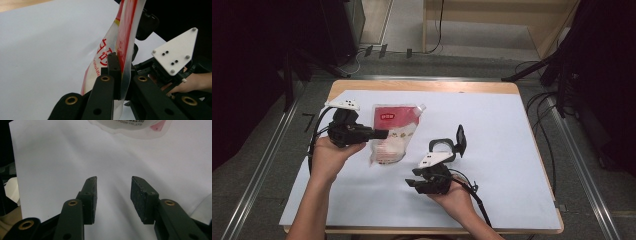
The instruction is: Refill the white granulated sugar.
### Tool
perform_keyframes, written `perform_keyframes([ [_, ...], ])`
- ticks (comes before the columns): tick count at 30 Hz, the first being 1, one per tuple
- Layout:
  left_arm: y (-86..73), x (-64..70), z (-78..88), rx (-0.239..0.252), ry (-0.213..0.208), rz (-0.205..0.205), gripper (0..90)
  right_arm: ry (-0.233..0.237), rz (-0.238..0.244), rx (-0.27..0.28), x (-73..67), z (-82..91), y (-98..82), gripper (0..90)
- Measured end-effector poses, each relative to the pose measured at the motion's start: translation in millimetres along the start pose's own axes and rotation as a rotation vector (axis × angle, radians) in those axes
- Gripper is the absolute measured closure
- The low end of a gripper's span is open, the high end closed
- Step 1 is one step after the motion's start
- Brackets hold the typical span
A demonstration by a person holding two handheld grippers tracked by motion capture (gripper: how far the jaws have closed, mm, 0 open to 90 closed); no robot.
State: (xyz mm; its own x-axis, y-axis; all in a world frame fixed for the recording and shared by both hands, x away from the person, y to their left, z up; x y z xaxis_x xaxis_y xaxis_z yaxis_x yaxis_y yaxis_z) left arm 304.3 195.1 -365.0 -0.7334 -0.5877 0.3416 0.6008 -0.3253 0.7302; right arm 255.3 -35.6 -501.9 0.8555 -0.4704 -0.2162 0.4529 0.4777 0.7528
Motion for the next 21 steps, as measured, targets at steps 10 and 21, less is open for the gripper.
perform_keyframes([
  [10,-5.0,16.5,-4.9,-0.033,-0.044,-0.013,90.0,-0.017,-0.015,0.002,1.6,-11.2,-1.3,57.6],
  [21,-3.3,33.7,-8.8,-0.047,-0.099,-0.02,90.0,-0.054,-0.011,0.044,4.5,-14.0,-0.6,57.4],
])
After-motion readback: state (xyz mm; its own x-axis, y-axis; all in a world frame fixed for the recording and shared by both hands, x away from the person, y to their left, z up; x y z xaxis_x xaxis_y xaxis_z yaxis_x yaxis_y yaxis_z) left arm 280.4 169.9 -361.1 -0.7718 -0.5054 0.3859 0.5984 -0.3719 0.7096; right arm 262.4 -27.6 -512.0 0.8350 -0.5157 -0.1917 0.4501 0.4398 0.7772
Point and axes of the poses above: each handheld gripper's, and its own axes: z roughly backward along the jaws, y roughly out of its top, x roughly to its right, the point moved 2 cm from there along -z, roughly forward along the jaws, and after that the axes turned 1 degree about y, right-handed, at the moved point
